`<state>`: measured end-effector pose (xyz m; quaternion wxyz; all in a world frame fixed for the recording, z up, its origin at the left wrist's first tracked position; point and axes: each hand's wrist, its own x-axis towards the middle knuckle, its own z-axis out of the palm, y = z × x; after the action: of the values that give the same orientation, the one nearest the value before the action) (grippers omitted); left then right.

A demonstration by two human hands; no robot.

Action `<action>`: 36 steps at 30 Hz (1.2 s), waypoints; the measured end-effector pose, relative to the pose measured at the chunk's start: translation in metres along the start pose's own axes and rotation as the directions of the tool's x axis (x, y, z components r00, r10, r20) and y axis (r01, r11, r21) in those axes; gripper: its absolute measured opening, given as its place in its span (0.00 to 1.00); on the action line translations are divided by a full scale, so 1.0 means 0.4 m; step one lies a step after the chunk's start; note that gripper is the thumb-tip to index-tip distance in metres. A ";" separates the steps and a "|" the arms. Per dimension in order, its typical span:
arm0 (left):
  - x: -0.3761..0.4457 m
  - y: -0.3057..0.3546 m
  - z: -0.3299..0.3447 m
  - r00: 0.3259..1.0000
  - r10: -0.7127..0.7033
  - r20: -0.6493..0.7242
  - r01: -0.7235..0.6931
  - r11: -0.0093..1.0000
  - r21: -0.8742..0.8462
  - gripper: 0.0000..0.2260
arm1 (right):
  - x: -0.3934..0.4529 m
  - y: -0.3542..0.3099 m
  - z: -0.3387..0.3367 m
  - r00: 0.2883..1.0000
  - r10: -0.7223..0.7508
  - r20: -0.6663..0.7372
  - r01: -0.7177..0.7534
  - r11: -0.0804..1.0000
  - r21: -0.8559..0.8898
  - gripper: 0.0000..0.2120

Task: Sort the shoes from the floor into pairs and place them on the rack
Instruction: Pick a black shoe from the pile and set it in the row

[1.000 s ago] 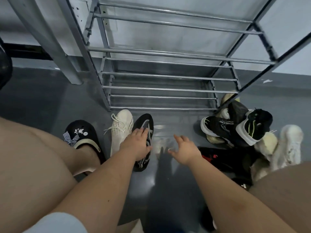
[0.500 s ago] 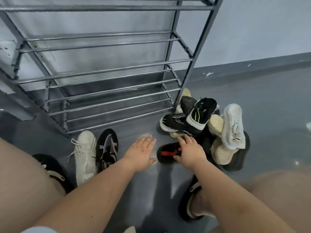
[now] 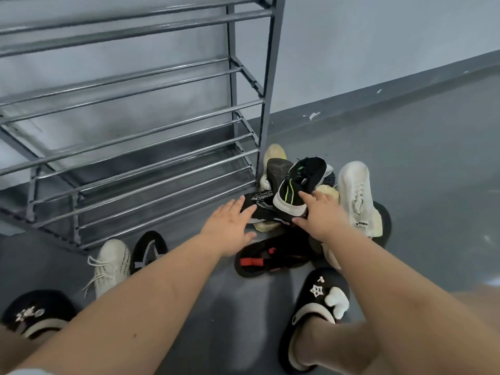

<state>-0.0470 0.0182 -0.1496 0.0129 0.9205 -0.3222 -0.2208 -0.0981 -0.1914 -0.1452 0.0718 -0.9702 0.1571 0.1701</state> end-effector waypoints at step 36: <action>0.267 0.120 0.038 0.903 -0.325 0.282 0.353 0.185 -0.917 0.11 | 0.145 0.040 0.091 0.880 0.080 0.469 -0.469 -0.016 0.883 0.08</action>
<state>-0.0073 -0.0818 -0.1979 0.5092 0.7690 0.0870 -0.3765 -0.0629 -0.2157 -0.2008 0.7013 -0.5618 0.4080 0.1615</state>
